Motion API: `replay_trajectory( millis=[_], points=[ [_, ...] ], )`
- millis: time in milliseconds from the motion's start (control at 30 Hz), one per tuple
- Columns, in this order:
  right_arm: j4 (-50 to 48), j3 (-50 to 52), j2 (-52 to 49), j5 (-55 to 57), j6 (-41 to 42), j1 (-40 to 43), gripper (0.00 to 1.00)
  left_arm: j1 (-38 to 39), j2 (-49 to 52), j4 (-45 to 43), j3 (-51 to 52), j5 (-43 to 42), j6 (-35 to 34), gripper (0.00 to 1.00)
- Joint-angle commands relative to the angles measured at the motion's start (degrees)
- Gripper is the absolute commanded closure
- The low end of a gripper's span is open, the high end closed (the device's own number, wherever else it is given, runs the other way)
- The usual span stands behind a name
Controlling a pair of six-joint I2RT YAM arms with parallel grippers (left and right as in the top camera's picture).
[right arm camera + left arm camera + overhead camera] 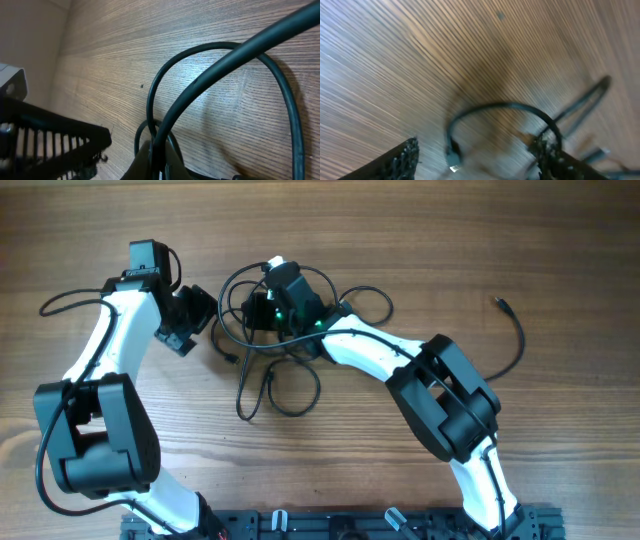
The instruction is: Untangle cables
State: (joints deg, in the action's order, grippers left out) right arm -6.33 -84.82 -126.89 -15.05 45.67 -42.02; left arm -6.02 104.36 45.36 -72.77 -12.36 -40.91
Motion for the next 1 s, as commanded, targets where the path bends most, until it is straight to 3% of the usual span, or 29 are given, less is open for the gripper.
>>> replay_trajectory(
  millis=[0,267,667,967],
  points=[
    [-0.4,0.2,1.2,-6.0,-1.2,1.8,0.96,-0.3,0.5,-0.7,0.3,-10.9,-1.7,0.27],
    [-4.9,0.2,1.2,-16.6,-2.2,3.1,0.96,-0.2,0.5,-3.0,0.3,-11.4,-13.2,0.27],
    [-5.5,0.2,1.2,-17.9,-2.2,3.1,0.96,3.7,0.9,-9.0,0.4,-10.3,-16.8,0.26],
    [-5.6,0.2,1.2,-18.1,-2.2,3.1,0.96,4.0,9.5,-10.5,0.4,-11.1,-18.1,0.27]
  ],
)
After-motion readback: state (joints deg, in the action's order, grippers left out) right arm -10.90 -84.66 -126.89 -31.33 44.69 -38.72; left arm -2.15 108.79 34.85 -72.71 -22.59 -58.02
